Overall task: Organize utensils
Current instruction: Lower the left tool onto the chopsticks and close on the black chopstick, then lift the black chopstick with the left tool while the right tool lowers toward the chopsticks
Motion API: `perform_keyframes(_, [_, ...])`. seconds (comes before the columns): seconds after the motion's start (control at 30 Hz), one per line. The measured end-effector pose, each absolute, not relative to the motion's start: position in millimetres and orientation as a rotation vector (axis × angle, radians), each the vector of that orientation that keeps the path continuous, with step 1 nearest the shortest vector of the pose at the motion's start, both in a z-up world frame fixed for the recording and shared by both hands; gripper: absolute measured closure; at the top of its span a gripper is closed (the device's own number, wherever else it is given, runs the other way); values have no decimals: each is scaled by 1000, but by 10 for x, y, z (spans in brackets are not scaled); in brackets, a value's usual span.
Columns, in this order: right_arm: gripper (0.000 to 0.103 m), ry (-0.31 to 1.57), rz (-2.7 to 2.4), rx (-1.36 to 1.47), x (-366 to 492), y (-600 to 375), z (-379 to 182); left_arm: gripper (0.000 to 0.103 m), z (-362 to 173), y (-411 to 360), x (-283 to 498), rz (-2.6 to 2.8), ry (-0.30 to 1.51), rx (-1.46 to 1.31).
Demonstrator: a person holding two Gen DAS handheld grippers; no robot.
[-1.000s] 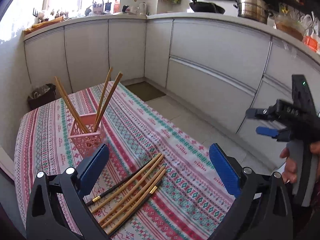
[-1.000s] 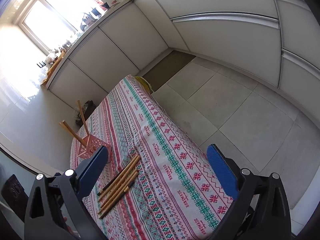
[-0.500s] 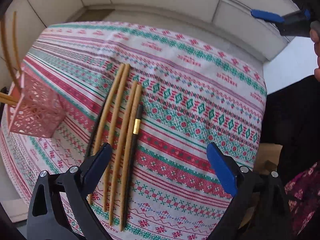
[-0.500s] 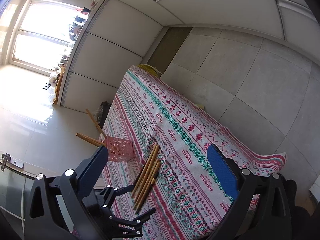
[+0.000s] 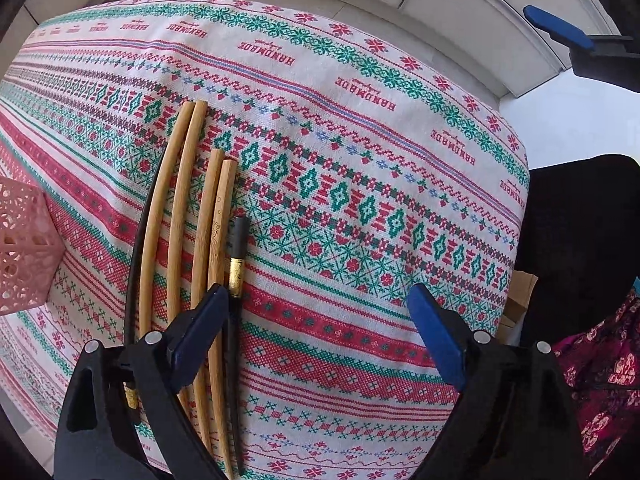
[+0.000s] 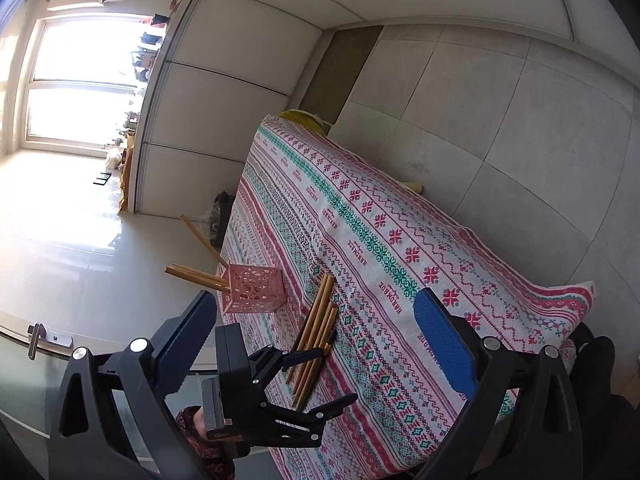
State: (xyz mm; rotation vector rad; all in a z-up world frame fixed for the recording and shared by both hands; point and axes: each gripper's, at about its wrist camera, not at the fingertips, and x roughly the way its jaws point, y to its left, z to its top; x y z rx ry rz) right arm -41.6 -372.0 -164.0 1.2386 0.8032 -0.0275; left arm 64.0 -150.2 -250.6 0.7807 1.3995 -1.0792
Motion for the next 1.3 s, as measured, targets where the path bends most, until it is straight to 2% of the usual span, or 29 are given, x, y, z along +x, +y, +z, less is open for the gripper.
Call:
perform_keyframes(0.27, [7,821,-47,1261,-428,-3782,-1698,19,-2565,-1670,748,-1060,1459,809])
perform_keyframes(0.33, [7,825,-48,1259,-432,-3780,-1698,27,-2583,-1716,706,-1013,1443,857])
perform_keyframes(0.43, [7,830,-55,1254,-436,-3793,-1704,46,-2537,-1749,804,-930,1436,858])
perform_keyframes(0.5, [7,834,-64,1253,-443,-3805,-1708,66,-2504,-1705,899,-869,1439,837])
perform_keyframes(0.57, [7,836,-77,1253,-460,-3828,-1712,72,-2488,-1667,977,-836,1447,805])
perform_keyframes(0.67, [7,841,-88,1250,-464,-3834,-1713,76,-2466,-1676,999,-800,1442,796])
perform_keyframes(0.7, [7,845,-92,1245,-459,-3833,-1713,83,-2453,-1686,993,-791,1444,787])
perform_keyframes(0.8, [7,850,-102,1228,-448,-3830,-1706,94,-2441,-1692,895,-752,1424,759])
perform_keyframes(0.87, [7,865,-107,1207,-435,-3802,-1700,97,-2426,-1635,843,-723,1428,669])
perform_keyframes(1.0, [7,927,-122,1137,-382,-3741,-1720,97,-2359,-1291,749,-709,1433,379])
perform_keyframes(1.1, [7,1029,-91,1046,-255,-3562,-1771,97,-2174,-959,654,-741,1356,127])
perform_keyframes(1.3, [7,1204,28,1015,8,-3018,-2009,97,-1499,-225,389,-951,1000,-256])
